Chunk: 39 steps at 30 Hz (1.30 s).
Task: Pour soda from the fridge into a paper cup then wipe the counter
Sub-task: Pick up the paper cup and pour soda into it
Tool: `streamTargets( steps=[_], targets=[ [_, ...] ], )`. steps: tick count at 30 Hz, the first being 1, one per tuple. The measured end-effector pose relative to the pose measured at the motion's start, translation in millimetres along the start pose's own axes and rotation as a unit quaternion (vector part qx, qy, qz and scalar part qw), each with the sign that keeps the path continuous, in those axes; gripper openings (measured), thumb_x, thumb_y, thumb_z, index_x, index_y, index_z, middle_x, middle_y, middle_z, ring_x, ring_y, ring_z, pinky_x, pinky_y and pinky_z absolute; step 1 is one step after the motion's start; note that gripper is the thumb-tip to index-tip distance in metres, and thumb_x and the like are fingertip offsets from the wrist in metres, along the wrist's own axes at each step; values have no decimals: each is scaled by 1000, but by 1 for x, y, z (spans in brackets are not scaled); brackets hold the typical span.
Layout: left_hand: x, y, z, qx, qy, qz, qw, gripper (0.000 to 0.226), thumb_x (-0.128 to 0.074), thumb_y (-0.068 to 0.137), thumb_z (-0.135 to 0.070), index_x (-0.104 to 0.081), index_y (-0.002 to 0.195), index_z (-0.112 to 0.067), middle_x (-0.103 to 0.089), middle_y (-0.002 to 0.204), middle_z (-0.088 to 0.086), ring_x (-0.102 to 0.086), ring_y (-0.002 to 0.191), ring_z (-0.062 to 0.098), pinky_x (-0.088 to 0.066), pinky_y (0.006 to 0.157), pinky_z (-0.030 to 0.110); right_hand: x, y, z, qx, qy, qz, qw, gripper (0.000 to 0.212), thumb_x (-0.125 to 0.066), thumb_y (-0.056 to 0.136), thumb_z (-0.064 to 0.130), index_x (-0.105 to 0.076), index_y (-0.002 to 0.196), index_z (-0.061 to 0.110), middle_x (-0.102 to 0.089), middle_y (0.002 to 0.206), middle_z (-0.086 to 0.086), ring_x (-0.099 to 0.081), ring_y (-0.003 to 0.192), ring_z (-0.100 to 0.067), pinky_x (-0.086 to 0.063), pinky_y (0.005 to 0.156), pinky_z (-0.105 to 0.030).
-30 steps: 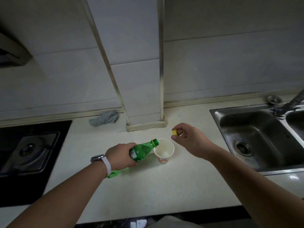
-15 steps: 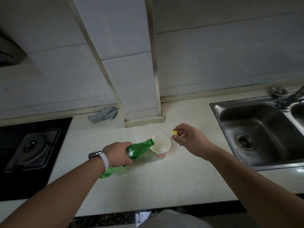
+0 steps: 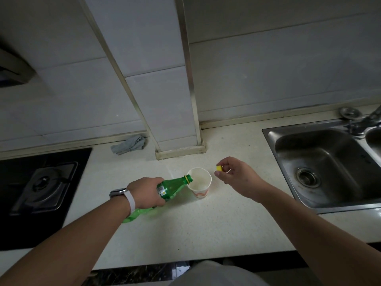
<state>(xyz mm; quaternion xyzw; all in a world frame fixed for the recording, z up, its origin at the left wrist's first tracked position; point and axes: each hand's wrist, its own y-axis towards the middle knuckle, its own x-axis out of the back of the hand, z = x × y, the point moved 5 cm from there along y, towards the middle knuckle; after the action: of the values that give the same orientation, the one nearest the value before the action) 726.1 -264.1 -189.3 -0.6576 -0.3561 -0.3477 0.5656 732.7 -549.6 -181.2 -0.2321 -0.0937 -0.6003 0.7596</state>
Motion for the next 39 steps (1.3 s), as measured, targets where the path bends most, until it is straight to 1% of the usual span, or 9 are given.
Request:
streamTargets(
  steps=[4,10,17,22,27,34,39],
  targets=[
    [2,1,1,6,7,-3,1000,45,-67,62,-45,-59,105,-36,-65,85,-11,-63,76,11,-55,66,29,-1,0,-5,-5,14,0,1000,18,-69,88,37,-61,101,30,-63,93,3,-65,83,-20,-51,67,-28],
    [4,2,1,7,21,-8,1000,45,-67,63,-47,-58,106,-37,-65,86,-10,-62,78,13,-52,65,27,1,-2,-10,-8,23,0,1000,18,-69,88,36,-61,103,29,-64,94,1,-66,82,-20,-53,68,-29],
    [7,2,4,7,36,-21,999,44,-68,63,-47,-59,104,-34,-64,83,-10,-62,76,14,-50,63,26,0,-1,-11,-14,24,5,1000,21,-67,90,36,-61,108,27,-64,96,2,-66,83,-15,-53,69,-27],
    [7,3,6,6,43,-19,999,45,-67,63,-47,-58,106,-35,-64,84,-9,-62,76,14,-53,65,29,-4,-1,-13,-21,32,8,999,22,-67,90,35,-61,108,25,-65,96,1,-66,82,-16,-53,68,-27],
    [6,3,5,1,41,-16,999,46,-68,64,-47,-58,108,-36,-63,83,-10,-62,76,13,-51,63,27,-6,-2,-15,-25,31,8,999,19,-67,90,34,-61,106,25,-65,94,1,-65,80,-14,-51,65,-24],
    [6,3,3,-2,47,-19,999,47,-67,62,-47,-58,106,-35,-64,83,-9,-62,75,13,-53,64,28,-7,-2,-18,-29,34,8,999,15,-67,90,34,-61,102,27,-65,93,1,-65,80,-15,-50,65,-24],
    [7,2,3,-2,37,-25,999,46,-67,61,-48,-57,105,-35,-64,83,-10,-62,73,13,-55,65,29,-8,-2,-20,-31,31,5,999,16,-67,90,34,-61,103,27,-65,93,0,-66,80,-15,-53,66,-26]
  ],
)
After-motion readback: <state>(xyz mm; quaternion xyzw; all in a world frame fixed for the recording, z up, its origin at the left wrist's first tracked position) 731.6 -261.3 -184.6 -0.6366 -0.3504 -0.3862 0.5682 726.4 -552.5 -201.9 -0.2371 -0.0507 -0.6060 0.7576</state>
